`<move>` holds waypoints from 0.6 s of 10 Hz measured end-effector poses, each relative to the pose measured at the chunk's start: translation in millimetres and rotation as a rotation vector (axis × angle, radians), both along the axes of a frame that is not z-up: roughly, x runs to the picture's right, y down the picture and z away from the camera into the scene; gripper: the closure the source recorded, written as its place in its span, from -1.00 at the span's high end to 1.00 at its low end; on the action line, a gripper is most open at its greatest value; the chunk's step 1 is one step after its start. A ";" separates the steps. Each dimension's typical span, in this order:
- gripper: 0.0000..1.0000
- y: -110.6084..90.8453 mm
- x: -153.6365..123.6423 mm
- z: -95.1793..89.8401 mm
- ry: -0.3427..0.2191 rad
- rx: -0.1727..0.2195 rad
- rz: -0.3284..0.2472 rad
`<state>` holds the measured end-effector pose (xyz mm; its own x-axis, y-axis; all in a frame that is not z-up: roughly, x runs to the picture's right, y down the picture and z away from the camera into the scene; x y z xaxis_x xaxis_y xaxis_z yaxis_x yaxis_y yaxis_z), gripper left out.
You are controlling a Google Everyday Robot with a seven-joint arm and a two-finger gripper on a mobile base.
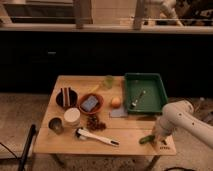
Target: Place pepper in tray
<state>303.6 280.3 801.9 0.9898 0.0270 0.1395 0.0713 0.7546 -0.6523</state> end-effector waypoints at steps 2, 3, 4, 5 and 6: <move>-0.82 0.9 0.0 -1.8 -0.001 0.000 -0.001; -0.82 0.9 0.6 -3.5 -0.001 0.004 0.001; -0.82 0.6 0.4 -5.9 -0.002 0.012 0.003; -0.82 -0.5 0.1 -8.7 -0.003 0.020 0.004; -0.82 -2.1 -0.5 -14.5 -0.004 0.031 0.003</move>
